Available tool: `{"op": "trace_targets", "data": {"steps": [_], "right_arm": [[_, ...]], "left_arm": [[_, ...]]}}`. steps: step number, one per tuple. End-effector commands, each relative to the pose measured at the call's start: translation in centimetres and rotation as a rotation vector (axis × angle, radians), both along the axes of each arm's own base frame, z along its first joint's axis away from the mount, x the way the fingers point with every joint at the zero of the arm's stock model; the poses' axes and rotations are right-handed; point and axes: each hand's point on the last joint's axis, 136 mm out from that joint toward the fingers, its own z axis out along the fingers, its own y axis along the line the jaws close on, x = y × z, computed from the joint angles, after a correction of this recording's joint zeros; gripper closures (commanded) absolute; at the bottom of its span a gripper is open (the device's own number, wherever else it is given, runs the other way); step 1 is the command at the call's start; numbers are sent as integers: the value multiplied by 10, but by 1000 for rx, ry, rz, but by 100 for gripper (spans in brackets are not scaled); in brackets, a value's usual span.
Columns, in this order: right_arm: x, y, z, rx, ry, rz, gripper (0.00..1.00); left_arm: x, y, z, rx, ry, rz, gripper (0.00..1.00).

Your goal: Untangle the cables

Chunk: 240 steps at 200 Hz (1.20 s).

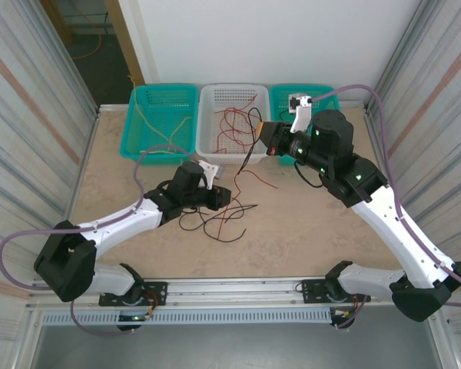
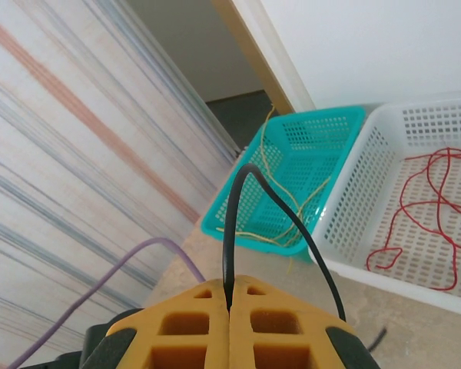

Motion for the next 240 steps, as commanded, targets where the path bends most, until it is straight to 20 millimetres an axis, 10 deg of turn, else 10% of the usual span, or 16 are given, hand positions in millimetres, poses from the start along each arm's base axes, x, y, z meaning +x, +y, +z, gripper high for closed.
{"op": "trace_targets", "data": {"steps": [1,34,111,145,187,240], "right_arm": [[-1,-6,26,74,-46,15,100],[2,-9,24,71,-30,25,100],[10,-5,25,106,-43,57,100],[10,-4,24,110,-36,72,100],[6,-13,28,116,-49,56,100],[7,-35,44,121,-96,2,100]], "left_arm": [[6,0,15,-34,-15,3,71],[-2,-14,53,-166,-98,-80,49],[-1,-26,92,-258,-193,-148,48],[9,-31,94,-258,-215,-151,60],[22,-29,86,-203,-207,-94,100],[23,-18,70,-156,-171,-38,100]]}}
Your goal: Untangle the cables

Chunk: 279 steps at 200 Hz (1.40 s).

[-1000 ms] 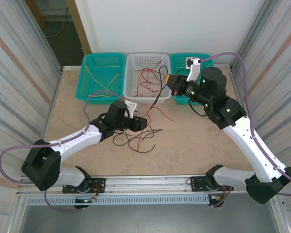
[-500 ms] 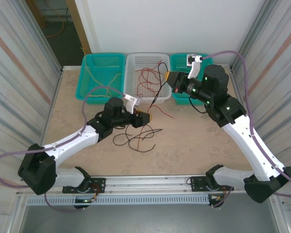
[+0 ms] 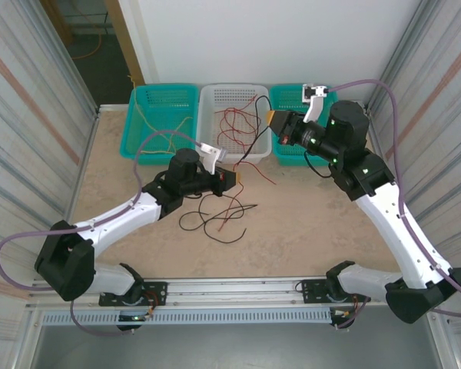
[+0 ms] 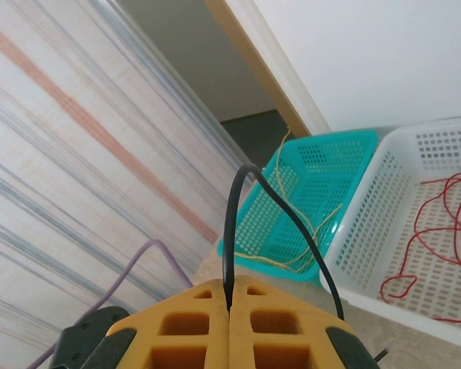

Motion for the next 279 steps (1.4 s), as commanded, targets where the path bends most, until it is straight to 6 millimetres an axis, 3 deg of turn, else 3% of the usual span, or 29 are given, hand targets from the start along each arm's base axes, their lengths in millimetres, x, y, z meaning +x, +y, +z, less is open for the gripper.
{"op": "trace_targets", "data": {"steps": [1,42,73,141,187,215,235,260,279], "right_arm": [[-9,-14,26,40,-66,-19,100],[6,-51,45,46,-119,-156,100],[34,-85,40,46,-93,-296,100],[129,-159,-17,-36,74,-568,100],[190,-181,-69,-34,204,-608,100],[215,-188,-112,-95,311,-636,80],[223,-191,-136,-137,387,-640,65],[214,-185,-141,-152,393,-629,48],[198,-171,-136,-166,367,-599,45]], "left_arm": [[5,9,-2,25,-1,50,100],[2,17,-14,61,36,77,100],[-1,23,-19,62,53,97,100],[-8,30,-4,36,40,108,100],[-15,39,19,-6,0,128,100],[-20,46,34,-29,-26,144,100],[-23,50,45,-41,-49,147,100],[-24,55,58,-57,-76,159,100],[-21,59,65,-95,-77,173,100]]}}
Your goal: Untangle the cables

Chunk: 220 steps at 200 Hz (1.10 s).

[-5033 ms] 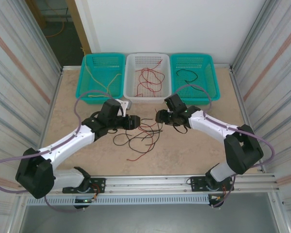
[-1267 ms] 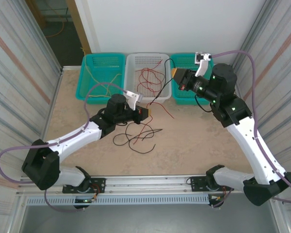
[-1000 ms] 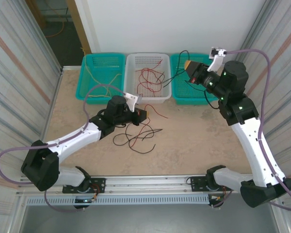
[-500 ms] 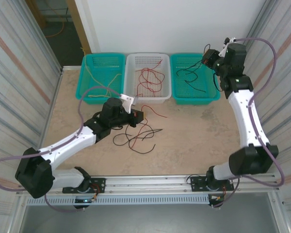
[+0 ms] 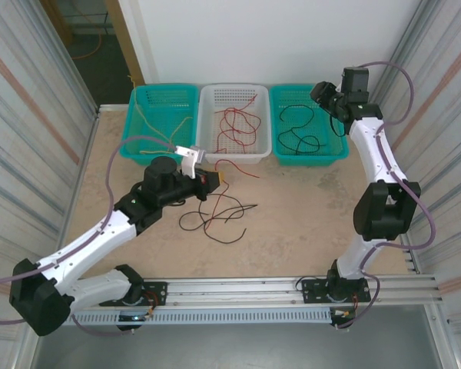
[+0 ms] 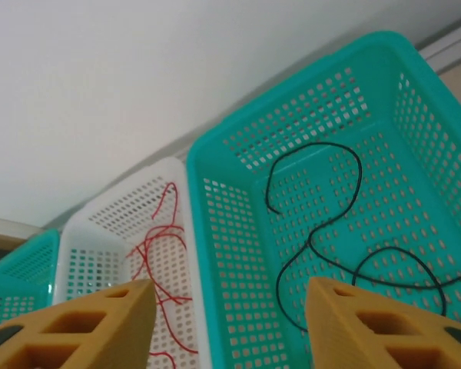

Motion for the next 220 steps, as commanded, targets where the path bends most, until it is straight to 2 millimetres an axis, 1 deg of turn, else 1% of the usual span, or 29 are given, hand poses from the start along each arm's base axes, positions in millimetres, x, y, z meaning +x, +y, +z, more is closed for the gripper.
{"op": "trace_targets", "data": {"steps": [1,14,32,60,78,95,116,136,174,200,220], "right_arm": [[-23,13,21,-31,-39,31,45],[-38,31,25,-47,-55,77,45],[-67,62,22,-68,-70,157,45],[-122,119,16,-48,-111,317,44],[-158,155,10,-24,-138,440,42],[-184,175,5,-1,-140,504,40],[-205,195,0,40,-129,570,39],[-215,207,1,33,-132,601,39],[-214,220,3,52,-137,620,40],[-209,221,2,34,-130,609,40],[-210,220,0,30,-129,607,41]], "left_arm": [[5,10,16,-47,-23,38,100],[8,12,22,-93,-16,39,100],[12,15,31,-148,-7,37,100],[13,15,46,-173,-23,-7,100],[14,15,50,-163,-30,-25,100],[19,17,55,-174,-37,-17,100],[25,19,63,-199,-47,-11,100],[30,16,69,-198,-53,-22,100],[33,15,81,-204,-77,-26,100],[37,18,89,-188,-107,-4,100],[45,20,102,-184,-130,4,100]]}}
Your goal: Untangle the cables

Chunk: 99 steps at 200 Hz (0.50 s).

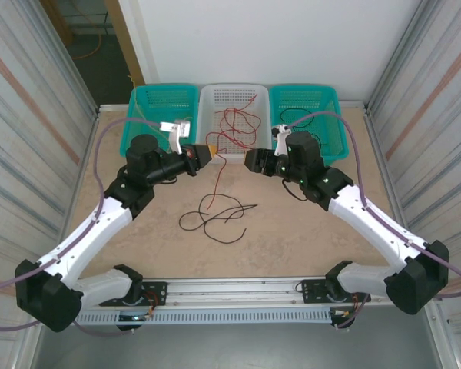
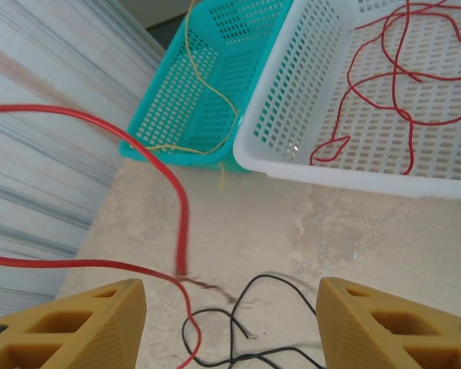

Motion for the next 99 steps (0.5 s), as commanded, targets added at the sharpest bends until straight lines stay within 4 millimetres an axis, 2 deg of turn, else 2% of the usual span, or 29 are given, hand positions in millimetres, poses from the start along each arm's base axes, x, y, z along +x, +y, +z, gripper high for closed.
{"op": "trace_targets", "data": {"steps": [1,35,56,99], "right_arm": [[3,2,13,17,-28,-16,41],[0,-3,2,4,-7,-33,40],[-1,-7,-2,-10,5,-48,41],[-5,-16,-15,-40,41,-85,41]], "left_arm": [[9,4,32,-10,-80,13,100],[25,7,58,-22,-127,46,100],[40,9,67,-1,-136,92,100],[90,19,81,21,-112,218,100]]}}
